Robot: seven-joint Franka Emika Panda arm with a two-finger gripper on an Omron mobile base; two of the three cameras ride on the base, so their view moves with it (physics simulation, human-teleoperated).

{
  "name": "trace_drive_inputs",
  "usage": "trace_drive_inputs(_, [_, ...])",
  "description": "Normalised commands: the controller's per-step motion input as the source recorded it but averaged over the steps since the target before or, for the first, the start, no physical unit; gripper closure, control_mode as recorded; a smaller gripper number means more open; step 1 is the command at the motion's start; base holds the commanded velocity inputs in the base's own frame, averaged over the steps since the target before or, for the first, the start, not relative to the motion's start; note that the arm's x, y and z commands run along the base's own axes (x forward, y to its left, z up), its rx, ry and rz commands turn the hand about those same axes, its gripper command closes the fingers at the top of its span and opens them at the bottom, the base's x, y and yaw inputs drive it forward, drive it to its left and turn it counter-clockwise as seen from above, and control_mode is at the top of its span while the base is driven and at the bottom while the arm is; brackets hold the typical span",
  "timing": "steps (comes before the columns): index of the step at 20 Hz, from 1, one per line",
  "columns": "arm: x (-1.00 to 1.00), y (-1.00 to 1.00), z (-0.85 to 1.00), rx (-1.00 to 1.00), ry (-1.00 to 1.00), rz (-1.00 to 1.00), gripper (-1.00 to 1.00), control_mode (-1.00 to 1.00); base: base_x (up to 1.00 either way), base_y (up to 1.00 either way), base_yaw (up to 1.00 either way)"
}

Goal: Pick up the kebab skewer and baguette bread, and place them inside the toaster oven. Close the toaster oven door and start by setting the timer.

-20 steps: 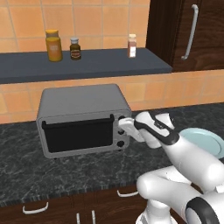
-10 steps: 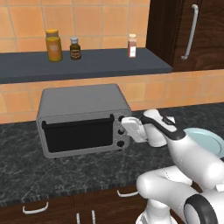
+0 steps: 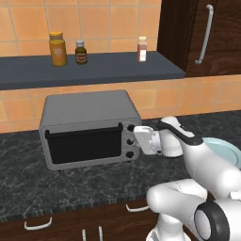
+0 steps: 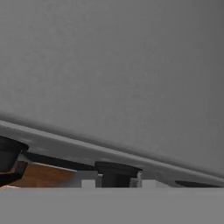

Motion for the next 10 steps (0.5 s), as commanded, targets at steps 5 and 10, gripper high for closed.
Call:
trace_drive_inputs(5, [-0.16,0.00,-0.25,0.26,-0.04,0.00,1.00,-1.00,0.00,0.00,0.00])
trace_drive_inputs(10, [-0.07,-0.02,-0.20,0.28,-0.03,0.00,1.00,-1.00,0.00,0.00,0.00])
